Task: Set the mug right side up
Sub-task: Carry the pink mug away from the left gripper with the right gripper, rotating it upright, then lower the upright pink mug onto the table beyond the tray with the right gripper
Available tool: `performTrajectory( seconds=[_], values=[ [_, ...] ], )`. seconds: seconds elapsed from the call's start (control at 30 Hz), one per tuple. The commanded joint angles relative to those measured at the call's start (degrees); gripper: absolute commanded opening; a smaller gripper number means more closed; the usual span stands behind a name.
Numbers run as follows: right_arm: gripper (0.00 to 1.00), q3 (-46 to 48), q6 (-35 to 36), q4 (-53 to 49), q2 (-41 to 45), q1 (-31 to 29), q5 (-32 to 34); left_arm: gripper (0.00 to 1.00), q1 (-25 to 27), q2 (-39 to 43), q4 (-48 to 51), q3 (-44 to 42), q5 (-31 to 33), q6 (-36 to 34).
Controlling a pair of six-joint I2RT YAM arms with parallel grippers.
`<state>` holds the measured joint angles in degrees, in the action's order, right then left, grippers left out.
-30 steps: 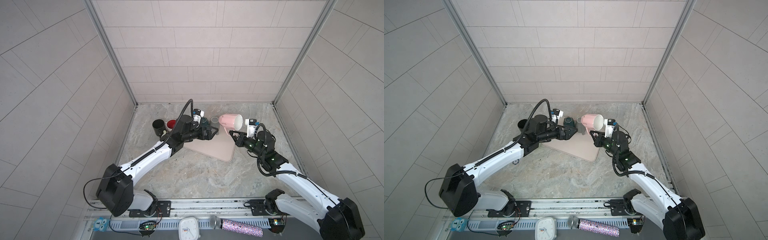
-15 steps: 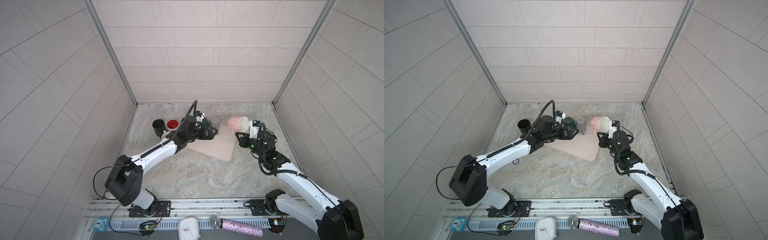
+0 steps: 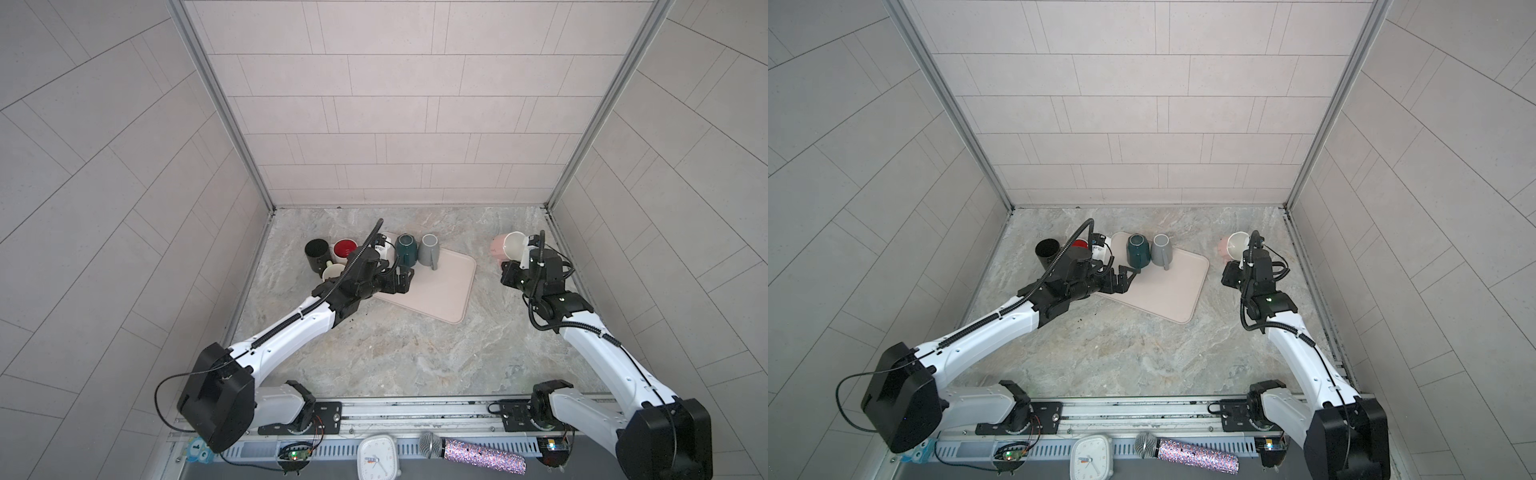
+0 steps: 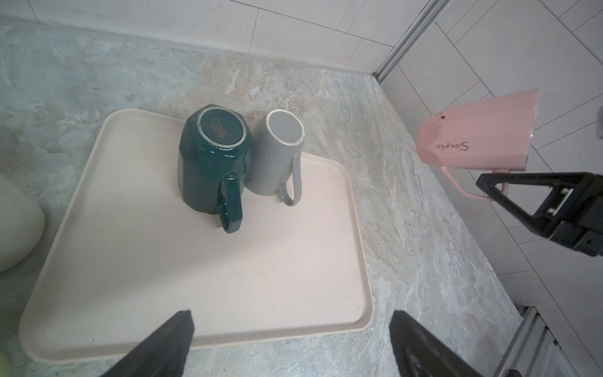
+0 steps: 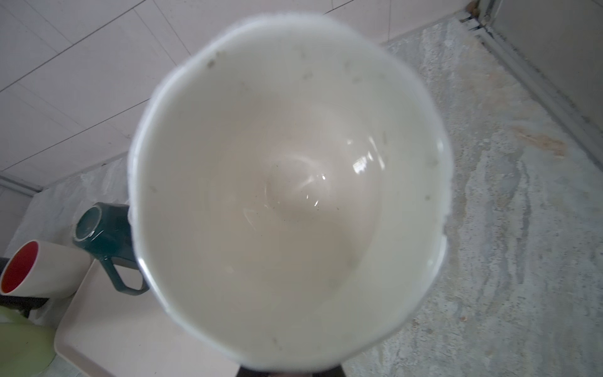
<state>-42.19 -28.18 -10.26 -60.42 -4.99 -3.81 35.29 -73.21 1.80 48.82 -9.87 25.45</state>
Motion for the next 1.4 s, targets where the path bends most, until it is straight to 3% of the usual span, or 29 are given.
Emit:
performTrajectory(
  seconds=[0.0,0.3,0.87,1.37],
  values=[
    [0.00,-2.6,3.3,1.9,-1.4,1.0,4.5,1.00,0.2,0.8,-1.7,-2.7,1.4,0.2],
    [0.00,-7.1,5.9,5.1,-13.2,1.7,9.4,1.00,0.3,0.0,-9.9,-8.6,-1.0,3.3],
    [0.00,-18.5,4.9,0.8,-27.8,1.7,12.2,1.00,0.4,4.4,-14.9,-15.5,5.5,-3.4],
    [0.00,-26.0,4.2,-5.9,-38.9,1.7,14.5,1.00,0.5,5.1,-16.9,-19.1,9.6,-5.1]
  ],
)
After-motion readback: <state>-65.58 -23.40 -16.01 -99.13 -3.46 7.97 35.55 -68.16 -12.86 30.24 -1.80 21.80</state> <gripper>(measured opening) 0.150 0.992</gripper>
